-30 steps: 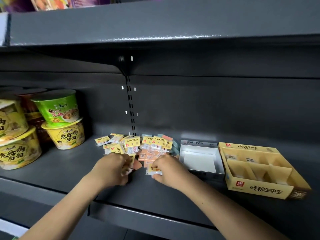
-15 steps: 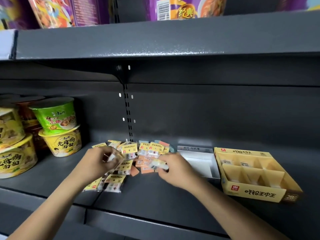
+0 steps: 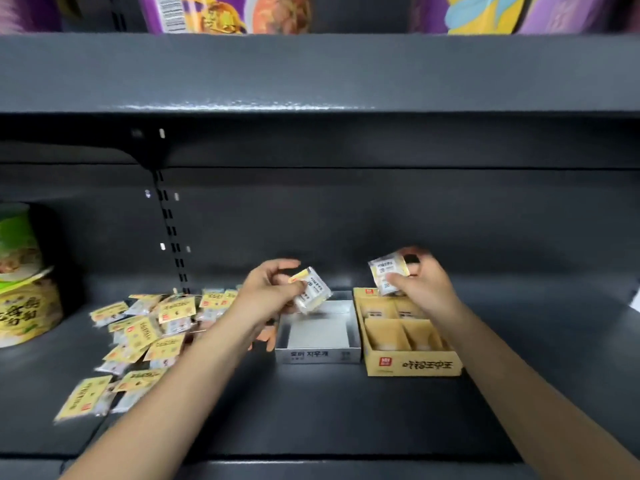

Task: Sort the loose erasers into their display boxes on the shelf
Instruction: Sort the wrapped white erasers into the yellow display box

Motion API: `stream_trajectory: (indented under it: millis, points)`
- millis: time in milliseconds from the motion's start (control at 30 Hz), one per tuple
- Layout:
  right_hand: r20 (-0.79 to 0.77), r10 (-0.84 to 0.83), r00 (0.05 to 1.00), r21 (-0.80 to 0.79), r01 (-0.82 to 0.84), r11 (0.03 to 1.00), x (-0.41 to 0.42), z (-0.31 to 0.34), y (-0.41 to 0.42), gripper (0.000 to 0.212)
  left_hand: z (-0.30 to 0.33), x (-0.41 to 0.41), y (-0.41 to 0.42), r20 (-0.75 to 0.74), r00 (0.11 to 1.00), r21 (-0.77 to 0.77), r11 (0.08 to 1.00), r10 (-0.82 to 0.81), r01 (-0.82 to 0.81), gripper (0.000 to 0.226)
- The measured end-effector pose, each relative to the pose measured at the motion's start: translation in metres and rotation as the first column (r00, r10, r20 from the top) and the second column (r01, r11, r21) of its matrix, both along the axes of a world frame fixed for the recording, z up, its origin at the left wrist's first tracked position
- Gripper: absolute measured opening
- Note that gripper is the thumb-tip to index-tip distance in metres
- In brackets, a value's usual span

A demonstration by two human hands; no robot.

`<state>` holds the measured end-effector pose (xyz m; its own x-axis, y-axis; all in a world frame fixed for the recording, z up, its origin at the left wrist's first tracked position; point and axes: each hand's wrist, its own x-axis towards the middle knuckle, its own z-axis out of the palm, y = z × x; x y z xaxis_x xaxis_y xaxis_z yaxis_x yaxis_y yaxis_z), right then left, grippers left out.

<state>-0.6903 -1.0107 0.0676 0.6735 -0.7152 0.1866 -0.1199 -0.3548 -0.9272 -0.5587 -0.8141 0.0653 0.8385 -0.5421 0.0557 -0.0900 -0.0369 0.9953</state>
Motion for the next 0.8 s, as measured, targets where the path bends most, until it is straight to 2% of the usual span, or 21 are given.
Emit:
stream_trajectory:
  millis: [67,167,267,467,633,800]
  points:
    - [-0.037,-0.078,0.996,-0.008,0.078,0.997,-0.009,-0.004,-0.019,0.030,-0.002,-0.008,-0.027,-0.023,0.999,-0.004,0.999,-0.048,0.048,0.035]
    - [-0.055,-0.124,0.991,0.011,0.125,0.992,-0.018,-0.010,-0.036,0.027,-0.006,-0.019,-0.059,-0.033,0.995,0.015,0.995,-0.094,0.095,0.030]
    - [-0.061,-0.138,0.989,0.047,0.141,0.989,-0.022,-0.017,-0.043,0.024,-0.013,-0.025,-0.081,-0.018,0.992,0.038,0.992,-0.122,0.123,0.019]
    - [-0.113,-0.101,0.988,0.001,0.102,0.995,-0.027,-0.023,-0.045,0.018,-0.033,-0.028,-0.108,0.005,0.997,0.102,0.992,-0.075,0.074,0.012]
    - [-0.178,-0.092,0.980,-0.080,0.078,0.994,-0.024,-0.028,-0.047,0.017,-0.047,-0.025,-0.115,0.173,0.985,0.273,0.961,-0.011,-0.037,0.016]
    - [-0.187,-0.090,0.978,-0.113,0.070,0.991,-0.024,-0.029,-0.050,0.017,-0.052,-0.030,-0.116,0.250,0.968,0.302,0.951,-0.018,-0.060,0.020]
